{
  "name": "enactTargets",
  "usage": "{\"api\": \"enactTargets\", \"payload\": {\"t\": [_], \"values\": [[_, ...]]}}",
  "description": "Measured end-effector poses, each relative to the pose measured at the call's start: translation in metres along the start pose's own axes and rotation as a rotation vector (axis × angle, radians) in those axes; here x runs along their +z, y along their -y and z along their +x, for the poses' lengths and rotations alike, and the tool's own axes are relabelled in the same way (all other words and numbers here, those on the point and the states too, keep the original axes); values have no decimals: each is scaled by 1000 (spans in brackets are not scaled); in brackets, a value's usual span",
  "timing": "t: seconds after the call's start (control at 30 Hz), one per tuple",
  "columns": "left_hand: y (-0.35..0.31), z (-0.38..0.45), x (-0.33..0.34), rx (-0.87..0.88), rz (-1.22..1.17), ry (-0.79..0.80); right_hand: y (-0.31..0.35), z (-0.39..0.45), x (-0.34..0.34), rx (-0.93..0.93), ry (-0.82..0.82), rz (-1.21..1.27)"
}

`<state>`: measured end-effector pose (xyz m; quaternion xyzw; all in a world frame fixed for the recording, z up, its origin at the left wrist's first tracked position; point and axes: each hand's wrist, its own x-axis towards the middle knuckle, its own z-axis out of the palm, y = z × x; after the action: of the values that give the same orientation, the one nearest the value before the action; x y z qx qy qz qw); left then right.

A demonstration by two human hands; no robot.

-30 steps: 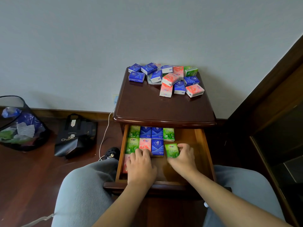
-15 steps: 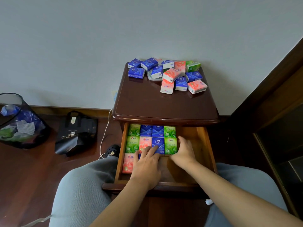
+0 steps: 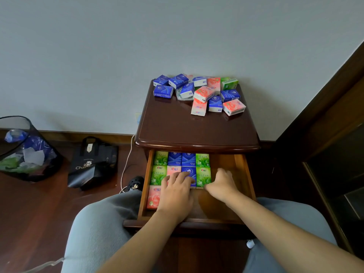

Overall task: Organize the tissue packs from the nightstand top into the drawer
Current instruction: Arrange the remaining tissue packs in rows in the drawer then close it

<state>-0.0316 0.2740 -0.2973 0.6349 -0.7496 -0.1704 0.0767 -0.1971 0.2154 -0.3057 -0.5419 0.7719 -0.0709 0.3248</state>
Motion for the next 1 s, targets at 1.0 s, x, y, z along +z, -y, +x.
{"api": "enactTargets", "payload": {"t": [1.0], "values": [[-27,133,-36,-222,32,160,54,165,-118,-231,-601,438]]}}
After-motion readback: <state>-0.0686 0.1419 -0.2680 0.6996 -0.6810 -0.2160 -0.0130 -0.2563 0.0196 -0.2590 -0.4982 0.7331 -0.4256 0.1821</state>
